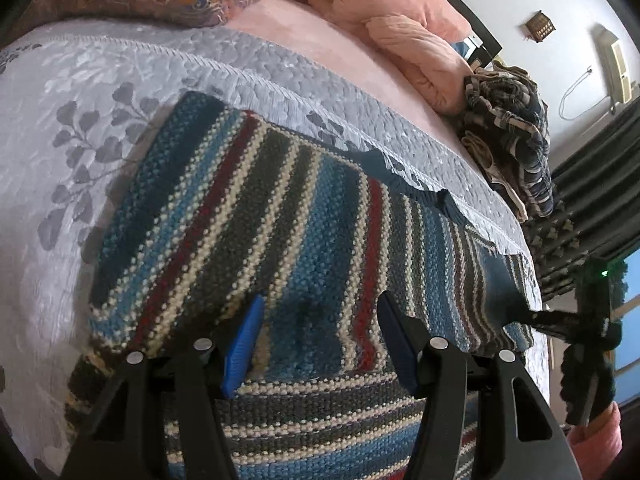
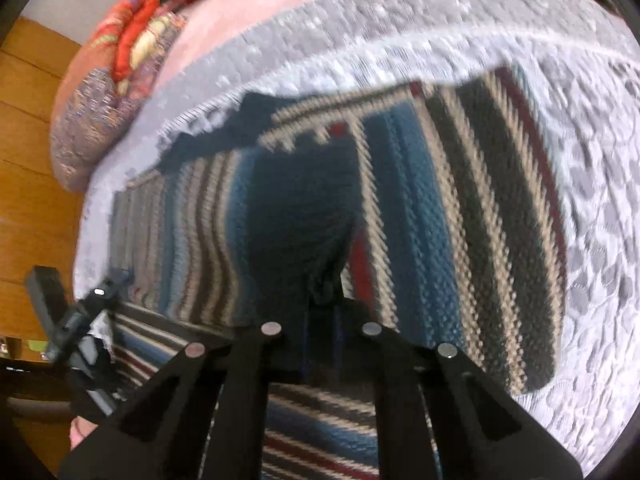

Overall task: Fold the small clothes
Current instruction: 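Grasp the sweater hem with both tools and lift it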

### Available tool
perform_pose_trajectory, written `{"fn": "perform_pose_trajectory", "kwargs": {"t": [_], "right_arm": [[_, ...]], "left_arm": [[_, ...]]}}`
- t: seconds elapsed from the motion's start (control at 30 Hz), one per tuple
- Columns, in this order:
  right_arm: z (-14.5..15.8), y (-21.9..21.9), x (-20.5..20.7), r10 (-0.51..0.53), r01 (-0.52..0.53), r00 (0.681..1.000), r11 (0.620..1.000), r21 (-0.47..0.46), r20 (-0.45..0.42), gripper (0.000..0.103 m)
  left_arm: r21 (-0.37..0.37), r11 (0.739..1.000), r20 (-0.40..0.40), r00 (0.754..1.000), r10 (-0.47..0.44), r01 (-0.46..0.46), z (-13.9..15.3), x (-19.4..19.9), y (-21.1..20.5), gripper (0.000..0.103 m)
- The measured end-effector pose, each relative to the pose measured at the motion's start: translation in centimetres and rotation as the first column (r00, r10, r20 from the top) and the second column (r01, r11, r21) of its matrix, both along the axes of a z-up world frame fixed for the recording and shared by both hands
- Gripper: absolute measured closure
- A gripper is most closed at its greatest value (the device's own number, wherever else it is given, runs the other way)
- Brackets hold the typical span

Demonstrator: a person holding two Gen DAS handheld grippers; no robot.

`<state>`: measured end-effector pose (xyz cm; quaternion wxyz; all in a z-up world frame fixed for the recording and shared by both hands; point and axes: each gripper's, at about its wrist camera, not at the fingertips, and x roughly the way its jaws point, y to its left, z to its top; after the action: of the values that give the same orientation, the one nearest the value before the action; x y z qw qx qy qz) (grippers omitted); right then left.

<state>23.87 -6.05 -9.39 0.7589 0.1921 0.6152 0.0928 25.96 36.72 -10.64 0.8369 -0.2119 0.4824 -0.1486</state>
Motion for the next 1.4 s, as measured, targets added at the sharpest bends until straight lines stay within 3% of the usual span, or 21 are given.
{"fn": "perform_pose_trajectory", "kwargs": {"t": [0.1, 0.3, 0.47, 0.57, 0.67, 0.73, 0.9, 1.03, 1.1, 1.4], "right_arm": [[-1.2, -0.1, -0.2, -0.008, 0.008, 1.0, 1.0, 0.001, 0.0, 0.096], [-0.5, 0.8, -0.7, 0.013, -0.012, 0.999, 0.999, -0.049, 0.03, 0.092], [2.2, 0.2, -1.8, 0.022, -0.016, 0.997, 0.997, -0.079, 0.074, 0.079], [3.9, -0.3, -3.1, 0.019, -0.012, 0.996, 0.997, -0.076, 0.088, 0.078], [5.5, -0.6, -5.5, 0.032, -0.025, 0.995, 0.997, -0.079, 0.095, 0.078], [6.3, -0.7, -7.7, 0.037, -0.029, 0.995, 0.996, -0.088, 0.095, 0.074], [7.1, -0.5, -14.3, 0.043, -0.038, 0.997, 0.995, -0.096, 0.058, 0.068], [6.7, -0.3, -19.1, 0.046, -0.047, 0.999, 0.992, -0.113, -0.011, 0.066], [6.6, -0.2, -21.3, 0.037, -0.042, 0.998, 0.993, -0.111, -0.04, 0.066], [5.0, 1.0, -29.1, 0.017, -0.035, 0.989, 0.991, -0.125, -0.145, 0.058]], "left_arm": [[0.023, 1.0, 0.009, 1.0, -0.016, 0.016, -0.3, -0.1, -0.2, 0.044], [0.095, 0.995, 0.02, 1.0, -0.022, 0.02, 0.0, -0.2, -1.2, 0.043], [0.187, 0.982, 0.033, 0.999, -0.02, 0.013, 1.8, -2.2, -2.5, 0.043], [0.239, 0.971, 0.039, 0.999, -0.036, 0.026, 3.7, -4.4, -3.8, 0.042], [0.319, 0.947, 0.046, 0.997, -0.062, 0.044, 5.6, -7.2, -5.5, 0.034], [0.328, 0.942, 0.032, 0.995, -0.091, 0.075, 6.3, -9.3, -6.2, 0.03], [0.274, 0.953, -0.096, 0.989, -0.109, 0.131, 6.5, -14.6, -4.6, 0.028], [0.279, 0.949, -0.3, 0.952, -0.057, 0.144, 4.7, -18.4, -1.1, 0.028], [0.284, 0.947, -0.363, 0.931, -0.04, 0.151, 4.0, -20.1, 0.6, 0.028], [0.26, 0.948, -0.46, 0.887, -0.046, 0.184, 2.4, -25.3, 5.2, 0.028]]}}
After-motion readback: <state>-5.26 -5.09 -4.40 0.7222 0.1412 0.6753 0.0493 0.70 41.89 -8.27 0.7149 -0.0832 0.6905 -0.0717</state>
